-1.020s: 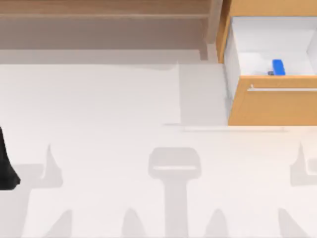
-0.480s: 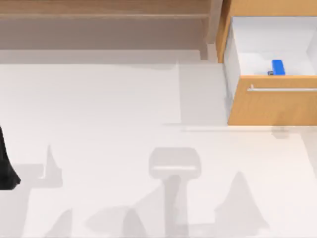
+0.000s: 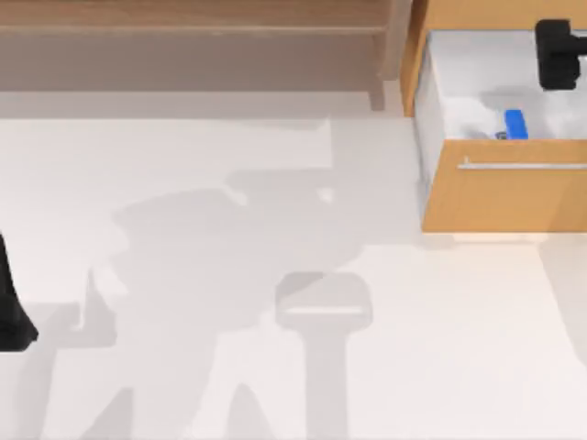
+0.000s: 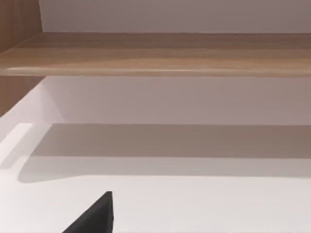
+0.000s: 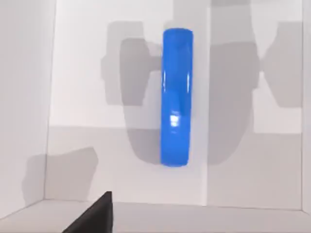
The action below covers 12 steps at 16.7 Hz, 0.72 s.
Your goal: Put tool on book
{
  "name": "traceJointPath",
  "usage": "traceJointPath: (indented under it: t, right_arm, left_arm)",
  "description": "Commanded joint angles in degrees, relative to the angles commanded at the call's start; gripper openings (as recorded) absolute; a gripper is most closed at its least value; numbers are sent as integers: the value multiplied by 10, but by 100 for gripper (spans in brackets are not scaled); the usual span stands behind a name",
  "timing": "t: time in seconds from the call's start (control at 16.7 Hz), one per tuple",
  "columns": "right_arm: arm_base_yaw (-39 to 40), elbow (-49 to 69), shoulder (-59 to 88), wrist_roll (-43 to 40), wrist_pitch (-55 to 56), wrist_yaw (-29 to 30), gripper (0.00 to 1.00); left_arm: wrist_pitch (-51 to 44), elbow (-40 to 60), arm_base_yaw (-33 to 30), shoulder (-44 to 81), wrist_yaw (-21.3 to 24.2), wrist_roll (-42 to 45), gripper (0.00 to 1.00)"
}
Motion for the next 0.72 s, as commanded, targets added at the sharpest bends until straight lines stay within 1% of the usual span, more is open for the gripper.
traceJointPath:
  t: [0.18, 0.36, 0.54, 0.72]
  right_arm:
    - [7, 136, 157, 8, -78, 2, 100]
    - [14, 241, 271, 15, -137, 2, 100]
    - [16, 305, 336, 20, -172, 3, 100]
    - [16, 321, 350, 22, -180, 2, 100]
  left_arm:
    - [0, 0, 0, 0, 0, 0, 100]
    - [0, 0, 0, 0, 0, 0, 100]
    - [0, 0, 0, 0, 0, 0, 100]
    - [0, 0, 0, 0, 0, 0, 100]
